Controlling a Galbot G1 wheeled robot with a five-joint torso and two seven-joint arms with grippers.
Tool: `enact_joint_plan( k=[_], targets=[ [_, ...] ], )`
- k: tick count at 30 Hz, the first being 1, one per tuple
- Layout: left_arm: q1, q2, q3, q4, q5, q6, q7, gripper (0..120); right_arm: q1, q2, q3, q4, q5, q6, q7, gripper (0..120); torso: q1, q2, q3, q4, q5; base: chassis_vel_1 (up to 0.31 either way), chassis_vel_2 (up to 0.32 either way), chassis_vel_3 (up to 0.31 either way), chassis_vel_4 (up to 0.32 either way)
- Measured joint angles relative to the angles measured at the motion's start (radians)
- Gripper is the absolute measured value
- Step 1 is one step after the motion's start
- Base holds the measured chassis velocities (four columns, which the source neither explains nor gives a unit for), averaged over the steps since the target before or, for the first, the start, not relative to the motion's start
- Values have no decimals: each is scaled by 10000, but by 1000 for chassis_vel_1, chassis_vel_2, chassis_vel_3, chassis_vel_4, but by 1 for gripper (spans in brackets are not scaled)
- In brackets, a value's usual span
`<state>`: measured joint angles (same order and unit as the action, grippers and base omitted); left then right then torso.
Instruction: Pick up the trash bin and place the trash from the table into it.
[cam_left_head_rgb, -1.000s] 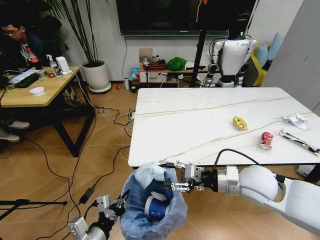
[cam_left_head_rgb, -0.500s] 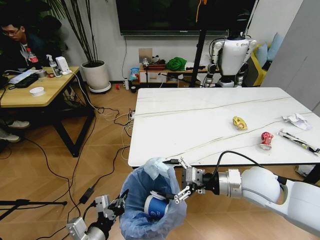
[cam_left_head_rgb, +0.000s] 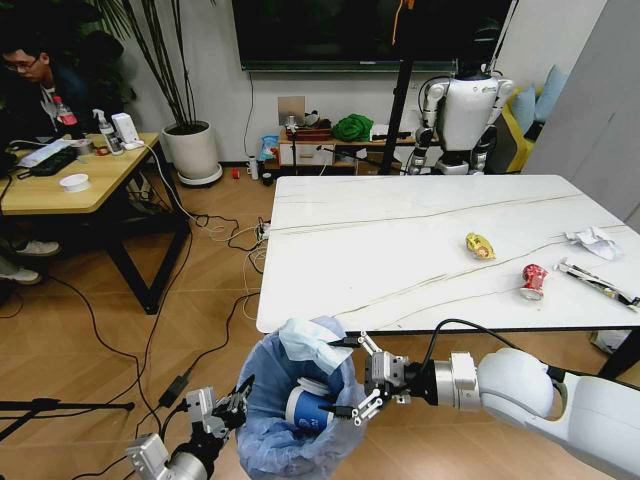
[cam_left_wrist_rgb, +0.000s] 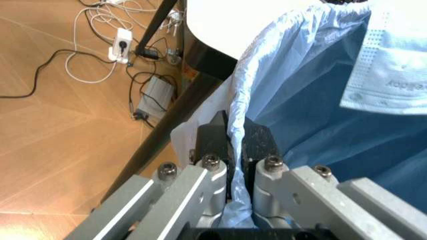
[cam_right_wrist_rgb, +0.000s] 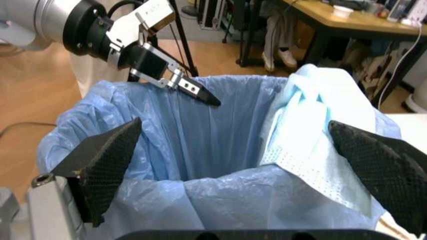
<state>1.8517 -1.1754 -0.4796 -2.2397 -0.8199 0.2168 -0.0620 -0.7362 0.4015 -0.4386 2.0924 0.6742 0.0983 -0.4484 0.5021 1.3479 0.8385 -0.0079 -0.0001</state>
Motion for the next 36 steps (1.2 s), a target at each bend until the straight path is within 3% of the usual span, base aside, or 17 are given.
enact_joint_plan(
  k=[9, 23, 29, 36],
  targets=[
    [-133, 84, -106, 146, -17, 0, -20, 0, 115, -171, 191, -51, 784, 68, -891, 100, 0, 0, 0, 1, 0, 0, 0, 0, 0],
    [-245, 141, -222, 222, -110, 0, -68, 0, 4, -399, 794, 220, 875, 358, -985, 100, 0, 0, 1, 0, 0, 0, 0, 0, 0],
    [-117, 95, -325, 168, -94, 0, -68, 0, -424, -34, 1906, -161, 1335, 370, -583, 100, 0, 0, 1, 0, 2, 0, 0, 0, 0],
    [126, -43, -494, -11, -19, 0, -55, 0, -1733, 975, 4728, -1578, 1510, 490, 1204, 100, 1, -1, 1, 1, 6, 0, 0, 0, 0]
  ],
)
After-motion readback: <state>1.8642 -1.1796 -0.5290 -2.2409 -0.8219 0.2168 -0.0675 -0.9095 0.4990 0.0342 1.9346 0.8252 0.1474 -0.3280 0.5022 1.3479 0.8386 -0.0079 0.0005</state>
